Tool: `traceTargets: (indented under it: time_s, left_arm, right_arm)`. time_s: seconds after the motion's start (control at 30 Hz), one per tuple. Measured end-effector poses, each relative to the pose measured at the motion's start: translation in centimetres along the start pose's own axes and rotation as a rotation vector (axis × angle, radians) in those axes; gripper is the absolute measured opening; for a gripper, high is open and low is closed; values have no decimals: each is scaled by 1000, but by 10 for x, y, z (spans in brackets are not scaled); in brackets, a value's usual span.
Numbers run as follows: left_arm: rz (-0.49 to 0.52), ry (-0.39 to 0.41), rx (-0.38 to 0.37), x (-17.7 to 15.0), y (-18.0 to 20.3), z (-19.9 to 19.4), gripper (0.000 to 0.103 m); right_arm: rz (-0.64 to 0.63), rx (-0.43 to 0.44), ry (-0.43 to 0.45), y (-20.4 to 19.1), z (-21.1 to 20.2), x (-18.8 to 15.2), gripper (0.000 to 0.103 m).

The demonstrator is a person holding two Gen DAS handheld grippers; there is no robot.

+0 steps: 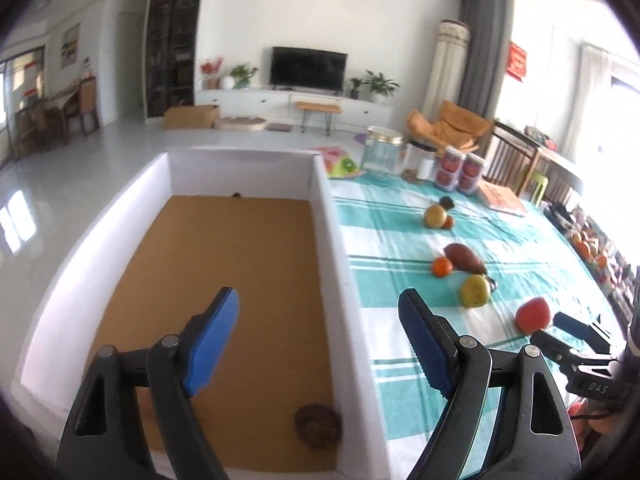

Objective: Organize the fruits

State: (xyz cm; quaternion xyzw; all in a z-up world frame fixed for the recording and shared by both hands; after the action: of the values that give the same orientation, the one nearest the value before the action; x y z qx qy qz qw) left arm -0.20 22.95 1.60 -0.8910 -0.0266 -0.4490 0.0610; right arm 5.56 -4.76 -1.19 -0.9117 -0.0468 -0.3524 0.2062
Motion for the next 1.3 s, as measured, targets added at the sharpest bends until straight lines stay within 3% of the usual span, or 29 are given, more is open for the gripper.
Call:
traceTargets:
  time_s: [0.1,0.17,0.27,0.33,0.47,0.53,0.63,0.77,0.87,1.0,1.07,1.2,1.3]
  left_arm:
    - [92,-38,36,5,25,18,84]
    - [129,-76,49,3,35,29,84]
    - [168,-139,40,-3,50,43,84]
    - [215,-143,66,-4,57,41,84]
    - [236,-161,56,-6,68,35,84]
    - [239,-177,57,-11,71,34,84]
    - [238,-183,69,-15,77,32,84]
    - [228,-176,70,-11,87,35,84]
    - [244,-170,49,-8,91,35,84]
    - [234,-72,230,4,84,16,84]
    - [217,25,255,16,88,-3,84]
    - [198,133,75,37,120,-26,90]
    - [167,72,-140,38,156,-11,91]
  right_arm:
    - [95,-135,38,67,-16,-10,91]
    - [197,-178,55,109,-23,-14,91]
    - [460,-97,94,165,-41,-7,91]
    - [527,-109,126,184,-45,1,91]
    - [550,-160,156,209,-49,22,91]
    - [489,-229,165,216,-50,33,91]
    - [376,-402,103,229,-34,53,96]
    - [476,-428,49,260,-12,51,96]
    - [475,-513,-6,268,5,42,96]
    - [478,-572,-8,273,5,40,96]
    - [437,-591,-28,271,9,44,96]
    - [275,-651,-17,265,16,57,96]
    - [256,-539,-2,270,22,58,96]
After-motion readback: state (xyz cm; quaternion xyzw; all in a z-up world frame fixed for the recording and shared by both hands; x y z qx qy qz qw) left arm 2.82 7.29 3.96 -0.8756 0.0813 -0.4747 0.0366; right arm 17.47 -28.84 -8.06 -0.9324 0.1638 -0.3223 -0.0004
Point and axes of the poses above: each gripper's, at about its wrist camera, not at the fingertips, and z roughly the way its jaws point, y to its right, x to its top, the point moved 2 cm from there along z, roughly the way its jaws point, and after that the axes turned 14 degrees about z, right-handed, at the moved point
